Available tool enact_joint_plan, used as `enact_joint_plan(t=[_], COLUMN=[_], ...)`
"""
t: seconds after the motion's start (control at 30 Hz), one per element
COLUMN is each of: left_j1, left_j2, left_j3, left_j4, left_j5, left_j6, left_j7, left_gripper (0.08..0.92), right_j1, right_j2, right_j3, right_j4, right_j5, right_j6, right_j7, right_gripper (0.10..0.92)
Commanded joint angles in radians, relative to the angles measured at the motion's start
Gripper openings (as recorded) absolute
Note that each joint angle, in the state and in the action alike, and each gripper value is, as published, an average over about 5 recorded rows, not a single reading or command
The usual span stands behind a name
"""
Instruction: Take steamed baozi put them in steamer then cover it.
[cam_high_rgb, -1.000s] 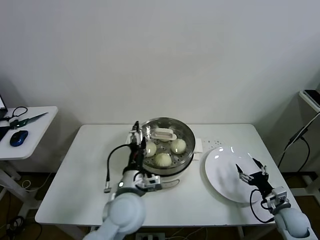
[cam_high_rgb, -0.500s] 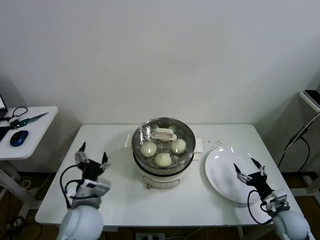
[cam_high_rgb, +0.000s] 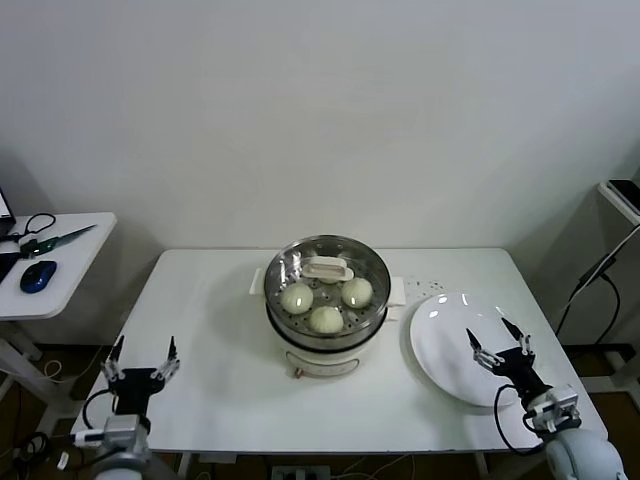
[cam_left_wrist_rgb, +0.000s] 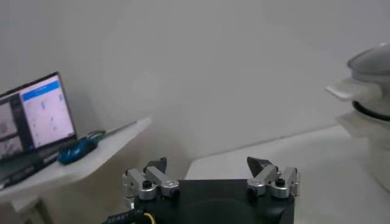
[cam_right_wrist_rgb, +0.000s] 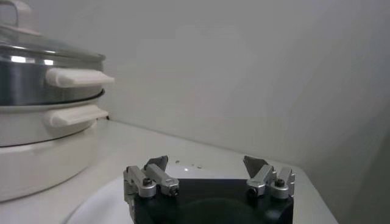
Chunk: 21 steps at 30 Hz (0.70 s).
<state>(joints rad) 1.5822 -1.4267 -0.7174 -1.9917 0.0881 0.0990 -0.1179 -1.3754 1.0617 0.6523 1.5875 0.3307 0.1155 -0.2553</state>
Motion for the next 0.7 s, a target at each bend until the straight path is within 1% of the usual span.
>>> enact_joint_plan(t=[0.03, 0.37, 0.7], left_j1=[0.072, 0.075, 0.071], left_j2=[-0.042, -0.043, -0.037], left_j3=[-0.086, -0.048, -0.023], left_j4=[0.058, 0.027, 0.024], left_j5=[-0.179, -0.165, -0.144], left_j6=[-0.210, -0.214, -0.217], left_j7=[0.009, 0.015, 0.014], left_gripper=[0.823, 0.823, 0.823], right_j1=[-0.019, -0.035, -0.039], right_j2=[0.009, 0.017, 0.022], right_j3=[0.009, 0.018, 0.026], right_j4=[0.019, 0.023, 0.015], right_j5=[0.020, 0.016, 0.013], right_j6=[0.001, 0.006, 0.015], right_j7=[0.006, -0.001, -0.001], right_gripper=[0.823, 0.823, 0.823])
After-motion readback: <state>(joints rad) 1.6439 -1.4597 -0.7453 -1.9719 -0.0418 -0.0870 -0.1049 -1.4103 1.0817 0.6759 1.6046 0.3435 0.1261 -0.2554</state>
